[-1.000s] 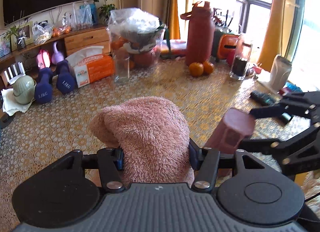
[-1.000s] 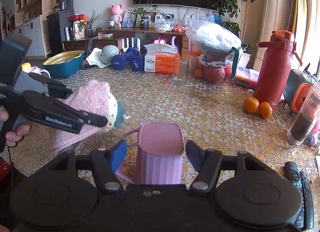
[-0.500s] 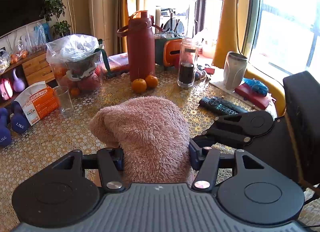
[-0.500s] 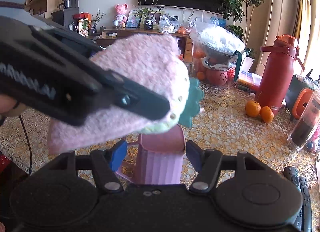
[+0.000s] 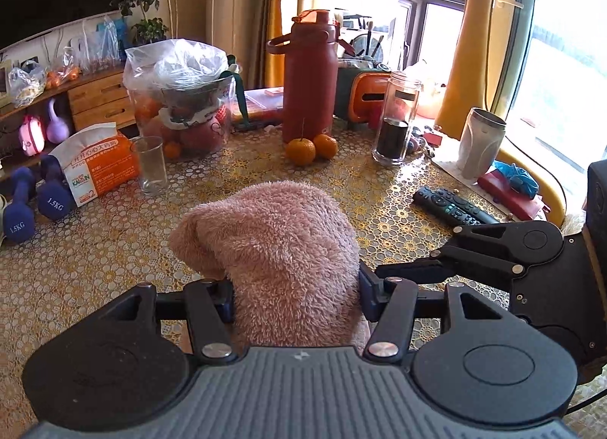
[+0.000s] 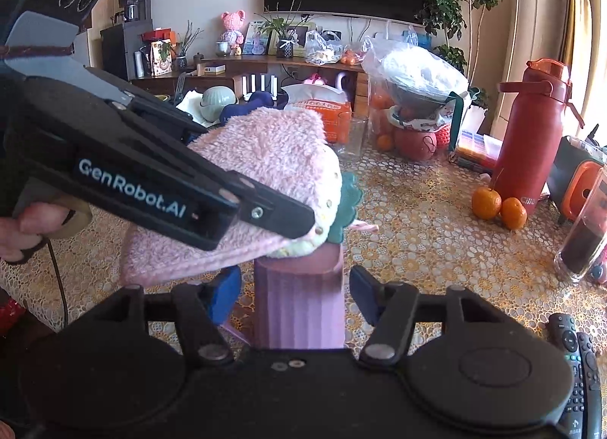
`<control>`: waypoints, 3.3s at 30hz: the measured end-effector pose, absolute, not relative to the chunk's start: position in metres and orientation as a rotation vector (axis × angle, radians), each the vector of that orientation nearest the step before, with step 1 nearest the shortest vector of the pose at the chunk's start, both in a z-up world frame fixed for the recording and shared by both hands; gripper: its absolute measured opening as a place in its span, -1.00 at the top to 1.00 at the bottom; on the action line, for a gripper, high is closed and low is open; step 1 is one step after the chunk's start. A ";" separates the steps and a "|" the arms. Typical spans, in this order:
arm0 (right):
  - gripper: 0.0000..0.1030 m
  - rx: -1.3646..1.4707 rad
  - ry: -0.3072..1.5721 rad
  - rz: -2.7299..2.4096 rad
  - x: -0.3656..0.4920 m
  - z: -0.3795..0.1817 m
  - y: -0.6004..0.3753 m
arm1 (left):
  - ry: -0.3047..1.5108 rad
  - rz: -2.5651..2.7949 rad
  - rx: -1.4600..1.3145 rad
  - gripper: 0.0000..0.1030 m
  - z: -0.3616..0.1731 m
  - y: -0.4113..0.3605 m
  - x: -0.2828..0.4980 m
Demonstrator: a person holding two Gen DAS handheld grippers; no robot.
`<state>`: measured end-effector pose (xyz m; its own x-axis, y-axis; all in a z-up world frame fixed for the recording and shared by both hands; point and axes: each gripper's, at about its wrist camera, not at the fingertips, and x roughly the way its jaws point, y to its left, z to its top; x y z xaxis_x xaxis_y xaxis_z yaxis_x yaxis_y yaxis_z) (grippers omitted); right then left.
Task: Organize objects
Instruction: 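Bring the plush toward the cup with the left tool while the right tool tilts the cup toward it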
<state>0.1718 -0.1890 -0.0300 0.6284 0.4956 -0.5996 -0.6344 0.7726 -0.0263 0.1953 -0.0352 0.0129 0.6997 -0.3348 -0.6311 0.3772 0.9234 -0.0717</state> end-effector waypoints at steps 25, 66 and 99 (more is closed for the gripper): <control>-0.19 -0.245 0.597 0.635 0.172 -0.040 -0.181 | 0.693 -0.418 0.034 -0.11 0.013 -0.036 0.188; -0.24 -0.103 0.822 0.882 0.223 -0.034 -0.148 | 0.644 -0.355 -0.154 -0.14 0.012 0.058 0.181; -0.19 0.148 0.902 0.711 0.224 -0.051 -0.195 | 0.744 -0.333 -0.075 -0.14 -0.019 0.006 0.200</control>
